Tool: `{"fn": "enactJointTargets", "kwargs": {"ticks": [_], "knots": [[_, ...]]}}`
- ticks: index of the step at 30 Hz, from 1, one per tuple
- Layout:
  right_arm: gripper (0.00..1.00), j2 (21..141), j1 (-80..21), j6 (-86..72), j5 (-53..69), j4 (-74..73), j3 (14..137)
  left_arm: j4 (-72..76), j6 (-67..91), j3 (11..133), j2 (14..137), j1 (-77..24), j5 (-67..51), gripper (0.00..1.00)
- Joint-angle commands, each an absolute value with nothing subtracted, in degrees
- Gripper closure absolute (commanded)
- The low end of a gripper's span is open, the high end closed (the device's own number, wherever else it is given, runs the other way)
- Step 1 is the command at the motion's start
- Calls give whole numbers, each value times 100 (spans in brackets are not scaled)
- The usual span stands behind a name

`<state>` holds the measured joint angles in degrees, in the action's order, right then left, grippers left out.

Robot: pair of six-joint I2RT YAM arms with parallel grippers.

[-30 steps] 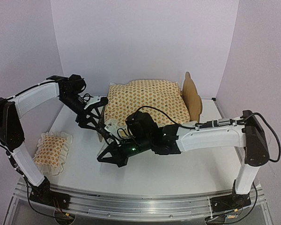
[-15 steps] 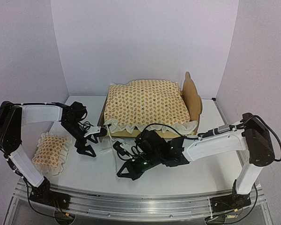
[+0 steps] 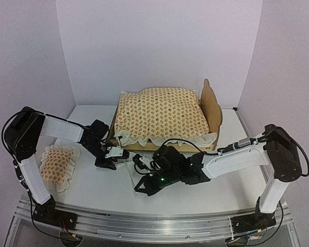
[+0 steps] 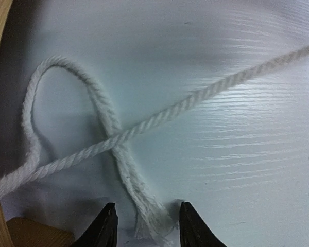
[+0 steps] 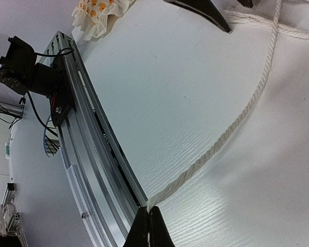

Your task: Set up the pet bed

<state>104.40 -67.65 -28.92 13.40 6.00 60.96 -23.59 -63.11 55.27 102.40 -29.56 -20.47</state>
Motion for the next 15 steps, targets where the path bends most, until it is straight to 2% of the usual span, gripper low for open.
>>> {"fn": "enactJointTargets", "kwargs": {"ticks": [1, 2, 3, 9, 15], "knots": [[100, 10239, -6731, -2981, 1101, 861, 6002, -2063, -6556, 5368, 10278, -2930, -1546, 89], [100, 10232, -6720, -2989, 1076, 871, 5984, -2070, -6530, 5332, 10225, -2926, -1554, 98], [100, 10231, -6709, -3001, 1048, 878, 5968, -2105, -6490, 5303, 10155, -2917, -1597, 100], [100, 10165, -6640, -3088, 778, 870, 5836, -3079, -6005, 5422, 9480, -2539, -2200, 100], [100, 10301, -6636, -2966, 752, 863, 5950, -3430, -6572, 4783, 9026, -2146, -2292, 99]]}}
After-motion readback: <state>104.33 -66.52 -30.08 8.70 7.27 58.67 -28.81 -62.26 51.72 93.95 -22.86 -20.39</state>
